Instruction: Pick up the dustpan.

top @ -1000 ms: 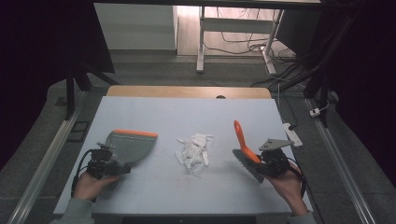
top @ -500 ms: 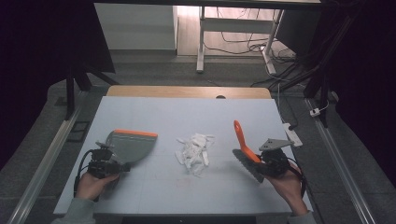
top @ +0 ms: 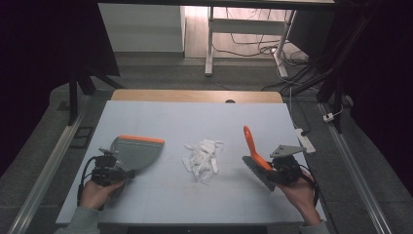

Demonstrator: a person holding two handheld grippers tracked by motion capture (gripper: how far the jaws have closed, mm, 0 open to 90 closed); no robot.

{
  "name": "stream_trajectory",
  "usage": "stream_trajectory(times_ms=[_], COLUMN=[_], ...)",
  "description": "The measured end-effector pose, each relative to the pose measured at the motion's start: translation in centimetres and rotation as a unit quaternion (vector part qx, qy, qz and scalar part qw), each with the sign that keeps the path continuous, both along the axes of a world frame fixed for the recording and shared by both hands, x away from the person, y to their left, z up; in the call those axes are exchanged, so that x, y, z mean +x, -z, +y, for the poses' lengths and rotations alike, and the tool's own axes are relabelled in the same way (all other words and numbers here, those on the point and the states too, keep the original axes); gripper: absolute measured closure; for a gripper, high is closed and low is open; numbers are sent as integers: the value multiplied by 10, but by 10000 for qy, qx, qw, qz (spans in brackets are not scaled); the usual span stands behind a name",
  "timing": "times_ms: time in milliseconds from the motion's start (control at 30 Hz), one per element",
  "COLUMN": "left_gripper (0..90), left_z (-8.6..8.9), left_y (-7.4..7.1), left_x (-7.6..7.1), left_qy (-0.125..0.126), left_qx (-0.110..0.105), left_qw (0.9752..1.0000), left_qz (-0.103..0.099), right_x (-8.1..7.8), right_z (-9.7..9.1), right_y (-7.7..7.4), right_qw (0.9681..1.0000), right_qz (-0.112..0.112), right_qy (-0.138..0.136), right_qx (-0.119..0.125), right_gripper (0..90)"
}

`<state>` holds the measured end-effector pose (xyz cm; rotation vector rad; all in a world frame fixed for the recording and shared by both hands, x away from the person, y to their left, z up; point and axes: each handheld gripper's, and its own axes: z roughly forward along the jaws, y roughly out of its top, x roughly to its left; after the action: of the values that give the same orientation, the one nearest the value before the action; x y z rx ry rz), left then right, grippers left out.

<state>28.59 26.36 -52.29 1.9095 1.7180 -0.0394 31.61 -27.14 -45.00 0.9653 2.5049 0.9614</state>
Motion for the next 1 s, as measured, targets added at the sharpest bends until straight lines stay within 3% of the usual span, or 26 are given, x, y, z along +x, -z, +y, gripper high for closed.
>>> stream_trajectory(times_ms=[200, 467, 1000], left_gripper=[614, 618, 619], left_z=[2, 8, 13], left_y=[0, -3, -6], left_x=[-1, -3, -6], left_qy=[0, -25, 49], left_qx=[-22, -90, -148], left_qw=[10000, 9995, 9980], left_qz=[-48, -303, -605], right_x=[0, 0, 0], right_z=[0, -1, 0], right_y=[0, -1, -1], right_qw=[10000, 10000, 10000], right_qz=[-1, -17, -43], right_qy=[4, 15, -12], right_qx=[3, 16, 17], right_gripper=[701, 701, 701])
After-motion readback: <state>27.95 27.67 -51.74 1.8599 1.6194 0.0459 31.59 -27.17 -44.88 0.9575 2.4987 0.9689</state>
